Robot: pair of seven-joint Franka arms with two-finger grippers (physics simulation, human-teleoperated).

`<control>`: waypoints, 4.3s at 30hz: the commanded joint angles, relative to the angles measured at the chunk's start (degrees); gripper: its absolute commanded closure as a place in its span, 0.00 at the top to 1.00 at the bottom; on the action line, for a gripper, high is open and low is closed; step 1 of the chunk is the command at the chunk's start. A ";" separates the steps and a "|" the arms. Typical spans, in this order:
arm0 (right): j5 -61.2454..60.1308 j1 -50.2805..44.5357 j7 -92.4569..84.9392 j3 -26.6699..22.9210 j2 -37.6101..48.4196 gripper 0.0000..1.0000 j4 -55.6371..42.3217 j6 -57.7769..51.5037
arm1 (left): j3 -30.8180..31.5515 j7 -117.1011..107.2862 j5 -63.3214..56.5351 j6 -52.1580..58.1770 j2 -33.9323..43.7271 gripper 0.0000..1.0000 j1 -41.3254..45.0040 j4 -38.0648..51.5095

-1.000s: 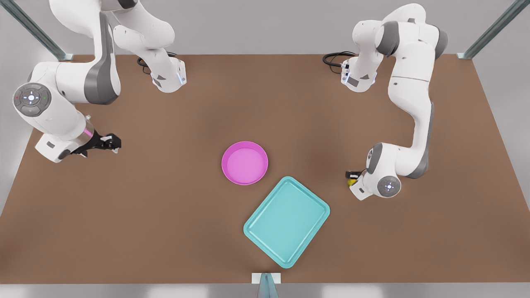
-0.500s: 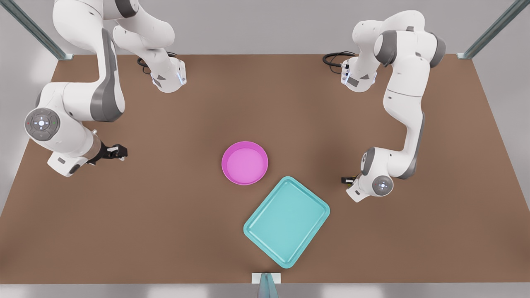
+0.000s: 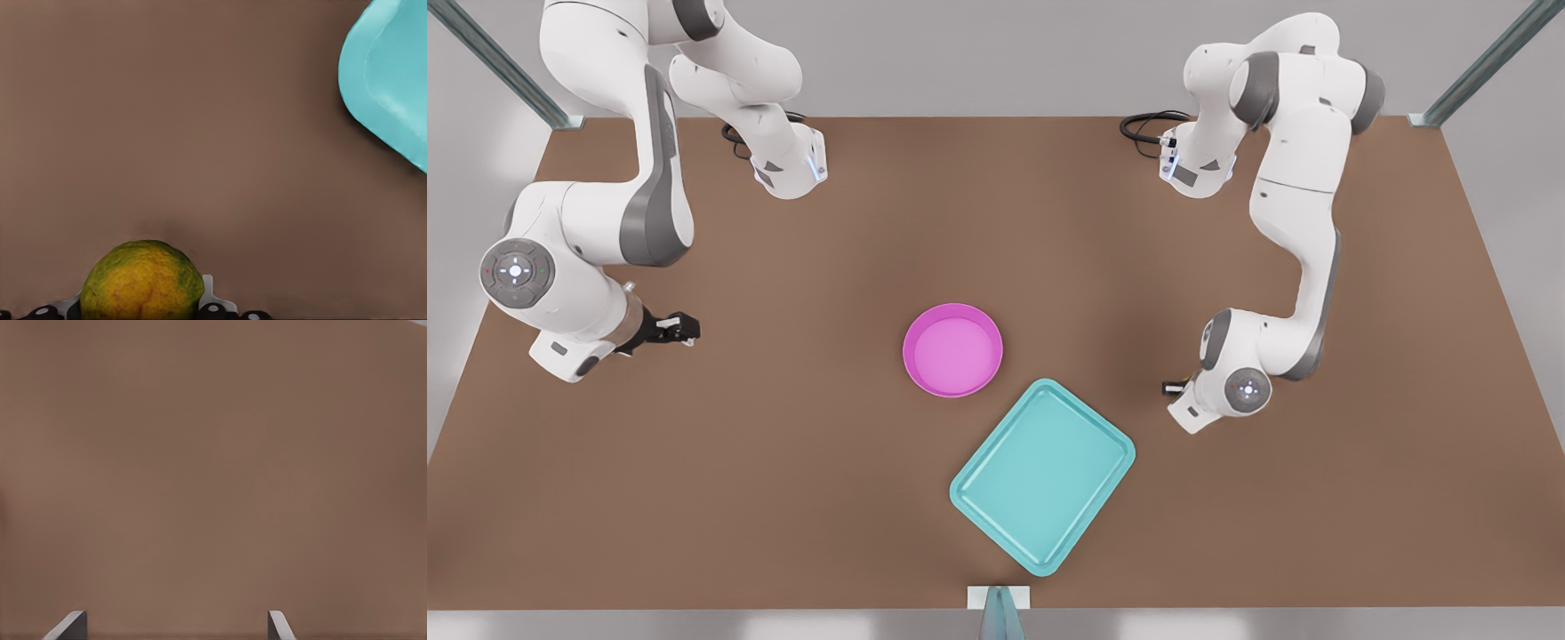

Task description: Place the orange on the plate with the left arm and the plate on the tray with the right arm

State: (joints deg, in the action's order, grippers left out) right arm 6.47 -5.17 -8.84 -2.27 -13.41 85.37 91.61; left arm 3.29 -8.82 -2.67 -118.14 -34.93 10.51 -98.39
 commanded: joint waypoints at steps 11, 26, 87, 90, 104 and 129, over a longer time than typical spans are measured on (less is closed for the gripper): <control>-0.40 0.08 -0.39 -0.01 -0.47 1.00 -0.03 0.06 | 1.02 -29.67 5.48 14.08 -9.27 0.66 33.78 26.32; -10.85 -0.36 -0.83 0.25 -5.65 1.00 -0.20 0.15 | -2.14 -13.08 5.48 34.09 1.88 1.00 21.23 30.80; -44.70 -16.97 -7.86 11.06 -21.30 0.21 21.86 47.00 | -0.83 0.21 1.70 49.93 21.57 1.00 -2.25 30.98; -45.67 -16.54 -7.86 11.06 -21.13 0.21 18.96 44.80 | -0.83 0.30 1.88 50.11 21.57 1.00 -2.25 30.89; -49.71 -13.90 3.29 10.36 -41.42 0.21 -21.02 42.69 | -0.65 0.39 1.97 51.34 21.75 1.00 -2.25 30.71; -14.30 -3.53 3.57 -1.59 -40.47 1.00 -37.73 -20.76 | -1.97 0.74 4.34 55.21 19.90 1.00 -3.22 32.73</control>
State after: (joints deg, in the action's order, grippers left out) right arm -23.88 -10.09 1.12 -3.27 -55.81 47.69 107.10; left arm 1.37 -8.11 0.58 -64.27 -15.11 7.30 -65.67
